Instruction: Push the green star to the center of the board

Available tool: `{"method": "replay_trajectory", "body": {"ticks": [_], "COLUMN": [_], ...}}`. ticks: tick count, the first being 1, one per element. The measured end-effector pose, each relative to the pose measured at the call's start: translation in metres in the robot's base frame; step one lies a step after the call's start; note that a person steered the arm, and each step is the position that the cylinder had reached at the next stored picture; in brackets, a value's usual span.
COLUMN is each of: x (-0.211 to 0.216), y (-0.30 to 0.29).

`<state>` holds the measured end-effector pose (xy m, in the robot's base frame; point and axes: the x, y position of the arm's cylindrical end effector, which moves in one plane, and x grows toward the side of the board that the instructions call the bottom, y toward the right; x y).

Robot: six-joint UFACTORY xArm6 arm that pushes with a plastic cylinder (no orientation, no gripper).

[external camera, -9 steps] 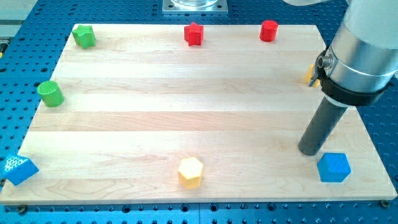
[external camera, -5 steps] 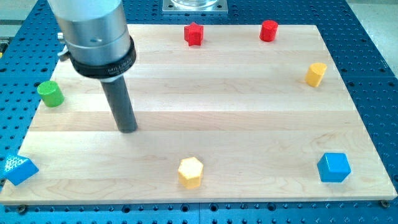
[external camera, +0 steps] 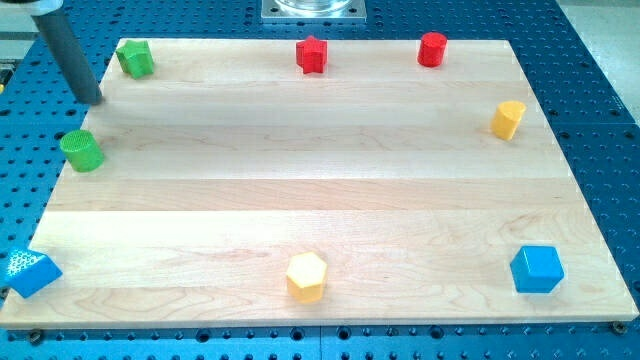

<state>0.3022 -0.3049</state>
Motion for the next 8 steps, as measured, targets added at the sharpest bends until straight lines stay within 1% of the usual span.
{"method": "replay_trajectory", "body": {"ticks": [1, 2, 3, 4, 5, 6, 7, 8], "x": [-0.044, -0.078, -0.070, -0.005, 0.028, 0.025, -0.005, -0.036], "y": [0.000, 0.003, 0.029, 0.066, 0.107, 0.076, 0.034, 0.038]}}
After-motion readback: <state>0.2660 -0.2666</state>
